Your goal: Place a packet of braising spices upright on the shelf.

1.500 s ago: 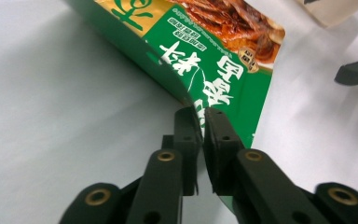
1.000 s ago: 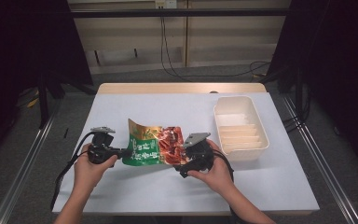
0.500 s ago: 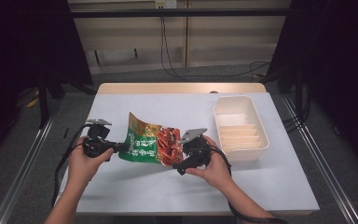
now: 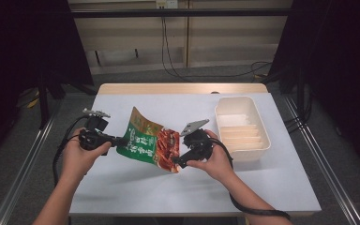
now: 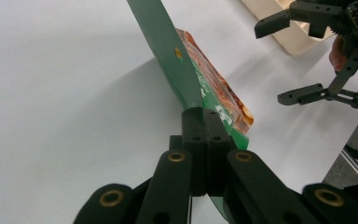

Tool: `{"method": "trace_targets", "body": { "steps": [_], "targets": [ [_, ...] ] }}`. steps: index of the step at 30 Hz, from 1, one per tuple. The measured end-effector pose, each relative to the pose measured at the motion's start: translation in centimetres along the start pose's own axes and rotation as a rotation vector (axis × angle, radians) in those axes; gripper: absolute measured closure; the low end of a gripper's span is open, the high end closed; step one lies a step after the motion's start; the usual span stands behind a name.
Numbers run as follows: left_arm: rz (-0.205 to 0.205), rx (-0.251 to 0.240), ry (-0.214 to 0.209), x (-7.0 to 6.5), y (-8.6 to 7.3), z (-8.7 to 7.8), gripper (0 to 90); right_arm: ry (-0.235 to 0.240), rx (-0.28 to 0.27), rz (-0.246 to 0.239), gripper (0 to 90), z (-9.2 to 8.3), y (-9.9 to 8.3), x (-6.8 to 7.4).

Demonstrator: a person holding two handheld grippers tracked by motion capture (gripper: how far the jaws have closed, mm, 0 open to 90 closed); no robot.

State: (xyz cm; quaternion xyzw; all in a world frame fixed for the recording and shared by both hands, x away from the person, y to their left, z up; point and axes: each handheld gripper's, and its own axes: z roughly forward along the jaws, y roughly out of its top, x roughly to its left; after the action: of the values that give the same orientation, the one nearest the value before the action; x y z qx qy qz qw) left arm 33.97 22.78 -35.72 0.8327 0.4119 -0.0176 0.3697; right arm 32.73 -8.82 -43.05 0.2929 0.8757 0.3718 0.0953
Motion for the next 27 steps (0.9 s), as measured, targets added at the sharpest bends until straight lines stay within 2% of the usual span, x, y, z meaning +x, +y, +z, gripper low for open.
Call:
{"method": "trace_targets", "body": {
  "steps": [6,7,13,14,17,18,21,23,24,27],
  "targets": [
    [0.020,0.015,-0.004,-0.3,0.7,-0.6,90.0,0.022,0.013,-0.019,5.9,0.2,0.9,-0.1],
    [0.033,0.026,-0.006,-0.5,1.2,-0.9,90.0,0.029,0.017,-0.022,5.9,0.3,1.2,0.0],
    [0.039,0.031,-0.015,-0.8,2.2,-1.3,90.0,0.044,0.021,-0.051,5.7,0.6,2.2,-0.2],
    [0.035,0.031,-0.020,-0.9,2.4,-1.3,90.0,0.042,0.024,-0.059,5.7,0.6,2.4,-0.2],
    [0.061,0.049,-0.017,-0.8,2.9,-1.5,90.0,0.047,0.019,-0.074,5.7,0.7,2.9,-0.5],
    [0.047,0.037,-0.022,-1.0,3.0,-1.5,90.0,0.049,0.018,-0.076,5.7,0.8,2.9,-0.6],
    [0.071,0.056,-0.022,-0.9,3.7,-1.8,90.0,0.048,0.026,-0.088,5.7,0.9,3.2,-0.9],
    [0.063,0.051,-0.021,-1.1,3.9,-1.7,90.0,0.046,0.026,-0.091,5.7,0.9,3.3,-1.0],
    [0.081,0.061,-0.016,-1.1,4.1,-1.8,90.0,0.052,0.031,-0.087,5.7,0.8,3.4,-1.1],
    [0.094,0.063,-0.019,-1.4,4.9,-1.9,90.0,0.057,0.036,-0.098,5.7,0.8,3.7,-1.4]
  ]
}}
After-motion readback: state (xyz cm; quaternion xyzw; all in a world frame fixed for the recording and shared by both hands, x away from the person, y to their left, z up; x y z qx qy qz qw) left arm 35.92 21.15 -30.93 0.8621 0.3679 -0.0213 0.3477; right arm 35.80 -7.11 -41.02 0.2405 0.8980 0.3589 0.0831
